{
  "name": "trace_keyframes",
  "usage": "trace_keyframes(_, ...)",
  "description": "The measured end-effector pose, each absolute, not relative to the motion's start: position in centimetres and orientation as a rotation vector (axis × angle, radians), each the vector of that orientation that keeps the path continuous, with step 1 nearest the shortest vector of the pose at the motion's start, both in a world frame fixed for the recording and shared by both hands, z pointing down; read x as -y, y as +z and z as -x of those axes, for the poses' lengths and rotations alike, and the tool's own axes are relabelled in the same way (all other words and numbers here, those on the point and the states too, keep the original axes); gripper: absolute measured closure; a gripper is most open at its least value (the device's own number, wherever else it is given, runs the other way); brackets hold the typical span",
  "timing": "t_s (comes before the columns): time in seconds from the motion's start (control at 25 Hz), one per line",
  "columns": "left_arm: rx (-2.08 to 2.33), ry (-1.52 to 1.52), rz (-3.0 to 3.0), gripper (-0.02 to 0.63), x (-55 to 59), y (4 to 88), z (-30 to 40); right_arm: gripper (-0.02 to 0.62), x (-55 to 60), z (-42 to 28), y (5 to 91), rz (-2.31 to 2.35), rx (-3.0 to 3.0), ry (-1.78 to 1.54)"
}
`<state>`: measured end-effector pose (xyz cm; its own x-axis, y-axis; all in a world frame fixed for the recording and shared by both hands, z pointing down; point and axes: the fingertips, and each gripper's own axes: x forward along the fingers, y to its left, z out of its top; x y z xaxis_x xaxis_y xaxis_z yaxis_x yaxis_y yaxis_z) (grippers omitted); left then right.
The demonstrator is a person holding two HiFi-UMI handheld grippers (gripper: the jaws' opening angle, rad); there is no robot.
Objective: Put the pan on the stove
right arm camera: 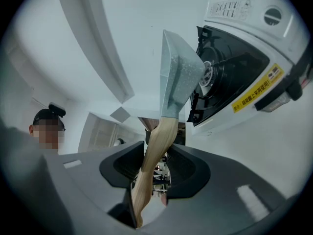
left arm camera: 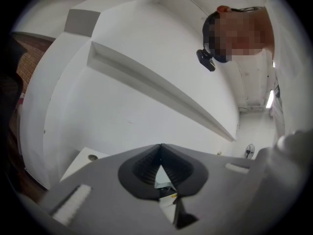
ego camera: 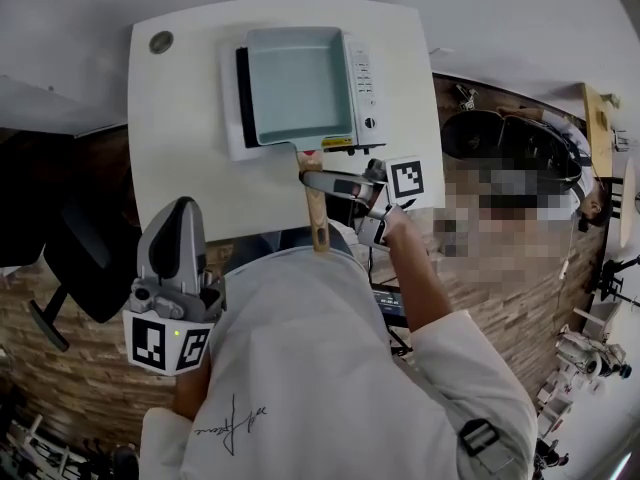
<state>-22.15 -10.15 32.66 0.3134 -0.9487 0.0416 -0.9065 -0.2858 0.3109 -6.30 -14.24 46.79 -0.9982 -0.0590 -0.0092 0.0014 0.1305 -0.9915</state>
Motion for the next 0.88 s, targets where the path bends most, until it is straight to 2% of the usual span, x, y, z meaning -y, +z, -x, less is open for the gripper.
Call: trace_keyframes(0.88,1.716,-0.116,-2.299,0.552,11.3,33.2,22.1,0.454,15.9,6.2,50.7,0.074,-2.323,-2.125)
